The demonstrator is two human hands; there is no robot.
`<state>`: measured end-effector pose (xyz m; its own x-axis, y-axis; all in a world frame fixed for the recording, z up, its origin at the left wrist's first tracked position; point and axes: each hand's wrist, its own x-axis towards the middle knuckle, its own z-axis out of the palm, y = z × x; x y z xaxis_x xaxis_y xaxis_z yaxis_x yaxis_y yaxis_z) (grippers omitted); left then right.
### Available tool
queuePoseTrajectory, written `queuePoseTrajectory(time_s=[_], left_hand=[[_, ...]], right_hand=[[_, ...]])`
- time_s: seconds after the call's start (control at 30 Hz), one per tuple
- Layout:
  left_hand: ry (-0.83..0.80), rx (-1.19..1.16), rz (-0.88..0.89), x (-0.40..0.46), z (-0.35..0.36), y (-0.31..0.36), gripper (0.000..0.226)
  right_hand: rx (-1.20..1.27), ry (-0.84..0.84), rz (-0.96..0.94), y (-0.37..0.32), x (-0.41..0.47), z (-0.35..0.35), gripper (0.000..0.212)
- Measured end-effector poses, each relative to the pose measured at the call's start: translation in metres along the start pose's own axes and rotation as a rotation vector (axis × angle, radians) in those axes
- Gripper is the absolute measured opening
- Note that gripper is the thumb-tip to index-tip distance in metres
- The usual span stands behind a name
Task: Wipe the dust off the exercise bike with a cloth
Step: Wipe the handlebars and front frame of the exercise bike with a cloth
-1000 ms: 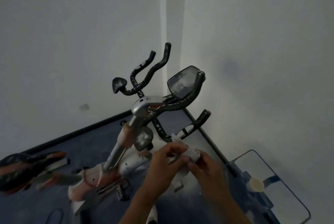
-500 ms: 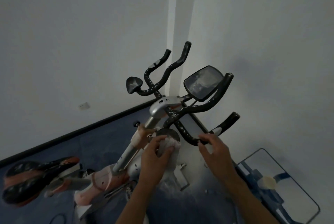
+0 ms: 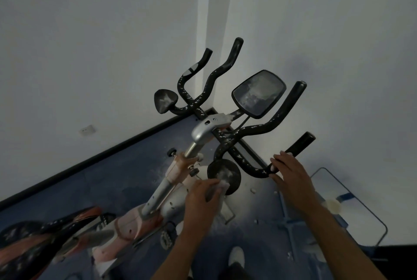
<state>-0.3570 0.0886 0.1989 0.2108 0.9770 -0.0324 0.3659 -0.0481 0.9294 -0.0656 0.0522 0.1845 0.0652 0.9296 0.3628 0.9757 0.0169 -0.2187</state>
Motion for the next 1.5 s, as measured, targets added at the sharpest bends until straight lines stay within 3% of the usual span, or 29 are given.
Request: queuePoseTrajectory(time_s=[0.13, 0.23, 0.33, 0.43, 0.6, 0.73, 0.9, 1.13, 1.33, 1.4, 1.5], left_hand=[[-0.002, 0.079, -0.002, 0.004, 0.015, -0.007, 0.004], [0.094, 0.064, -0.075, 0.002, 0.014, -0.006, 0.015], [0.146, 0.034, -0.011, 0.007, 0.019, 0.008, 0.017], [0.098, 0.023, 0.007, 0.011, 0.031, 0.016, 0.015], [0.176, 0.076, -0.125, 0.007, 0.029, -0.012, 0.017], [0.22, 0.129, -0.038, 0.012, 0.033, 0.0, 0.006], [0.175, 0.145, -0.013, 0.001, 0.035, -0.004, 0.028], [0.09, 0.239, 0.111, 0.0, 0.04, -0.005, 0.022], [0.251, 0.146, 0.02, -0.006, 0.028, -0.02, 0.025], [0.29, 0.179, 0.062, -0.003, 0.027, -0.015, 0.021], [0.193, 0.244, 0.174, -0.003, 0.033, -0.017, 0.021]], right_hand=[[0.027, -0.022, 0.006, 0.005, -0.002, 0.004, 0.048], [0.053, -0.033, 0.012, 0.008, -0.003, 0.003, 0.047], [0.048, -0.019, -0.003, 0.011, -0.002, 0.006, 0.048], [0.052, -0.042, -0.021, 0.019, -0.005, 0.012, 0.048], [0.064, -0.066, -0.034, 0.02, -0.004, 0.014, 0.05], [0.054, -0.029, -0.016, 0.014, -0.001, 0.008, 0.054], [0.074, -0.05, -0.014, 0.015, -0.001, 0.009, 0.055], [0.084, -0.033, 0.006, 0.009, 0.0, 0.008, 0.052], [0.081, -0.04, 0.016, 0.008, 0.0, 0.006, 0.053], [0.093, -0.047, 0.023, 0.007, 0.0, 0.006, 0.054], [0.089, -0.052, 0.027, 0.007, 0.0, 0.007, 0.053]])
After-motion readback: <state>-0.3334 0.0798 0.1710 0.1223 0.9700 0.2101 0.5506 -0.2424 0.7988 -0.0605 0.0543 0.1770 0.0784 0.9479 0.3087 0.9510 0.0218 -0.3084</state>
